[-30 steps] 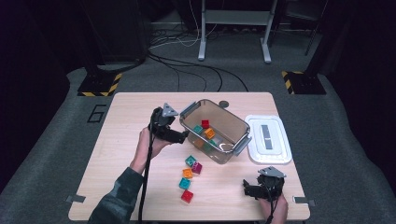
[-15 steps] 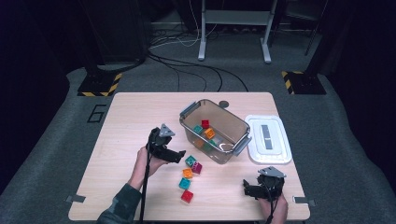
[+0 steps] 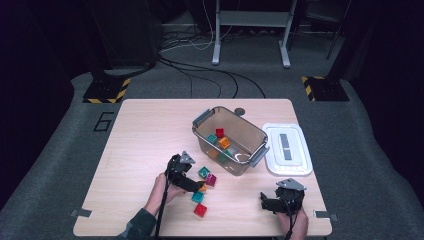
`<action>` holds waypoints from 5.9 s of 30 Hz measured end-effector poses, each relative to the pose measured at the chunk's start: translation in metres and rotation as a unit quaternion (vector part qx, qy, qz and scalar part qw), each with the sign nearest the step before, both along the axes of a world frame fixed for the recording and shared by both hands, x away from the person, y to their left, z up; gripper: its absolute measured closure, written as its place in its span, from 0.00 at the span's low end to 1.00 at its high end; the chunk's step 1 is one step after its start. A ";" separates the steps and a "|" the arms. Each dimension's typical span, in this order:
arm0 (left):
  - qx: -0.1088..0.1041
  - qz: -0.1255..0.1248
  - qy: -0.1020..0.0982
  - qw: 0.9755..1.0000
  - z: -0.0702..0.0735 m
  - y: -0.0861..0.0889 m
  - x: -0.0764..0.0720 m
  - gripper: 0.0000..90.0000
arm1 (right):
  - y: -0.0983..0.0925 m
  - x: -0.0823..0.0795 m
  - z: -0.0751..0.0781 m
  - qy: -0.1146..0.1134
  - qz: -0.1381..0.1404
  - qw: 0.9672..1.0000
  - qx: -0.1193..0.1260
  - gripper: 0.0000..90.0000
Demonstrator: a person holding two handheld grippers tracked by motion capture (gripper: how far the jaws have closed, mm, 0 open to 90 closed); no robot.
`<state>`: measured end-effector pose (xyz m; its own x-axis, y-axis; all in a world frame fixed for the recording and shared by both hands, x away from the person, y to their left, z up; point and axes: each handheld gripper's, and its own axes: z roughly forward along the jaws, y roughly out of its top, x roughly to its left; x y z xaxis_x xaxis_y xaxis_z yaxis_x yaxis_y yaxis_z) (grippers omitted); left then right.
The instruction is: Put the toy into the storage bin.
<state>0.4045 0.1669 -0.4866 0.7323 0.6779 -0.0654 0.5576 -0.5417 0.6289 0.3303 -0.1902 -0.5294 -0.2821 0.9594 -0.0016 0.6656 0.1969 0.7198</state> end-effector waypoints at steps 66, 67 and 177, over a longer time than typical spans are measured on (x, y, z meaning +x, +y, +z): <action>-0.014 0.051 -0.105 0.993 0.092 0.045 0.026 0.65 | 0.000 0.000 0.000 0.000 0.000 1.000 0.000 0.01; -0.017 0.050 -0.108 0.993 0.096 0.044 0.027 0.65 | 0.000 0.000 0.000 0.000 0.000 1.000 0.000 0.01; 0.010 0.056 -0.086 0.995 0.076 0.024 0.015 0.04 | 0.000 0.000 0.000 -0.001 -0.001 1.000 0.000 0.01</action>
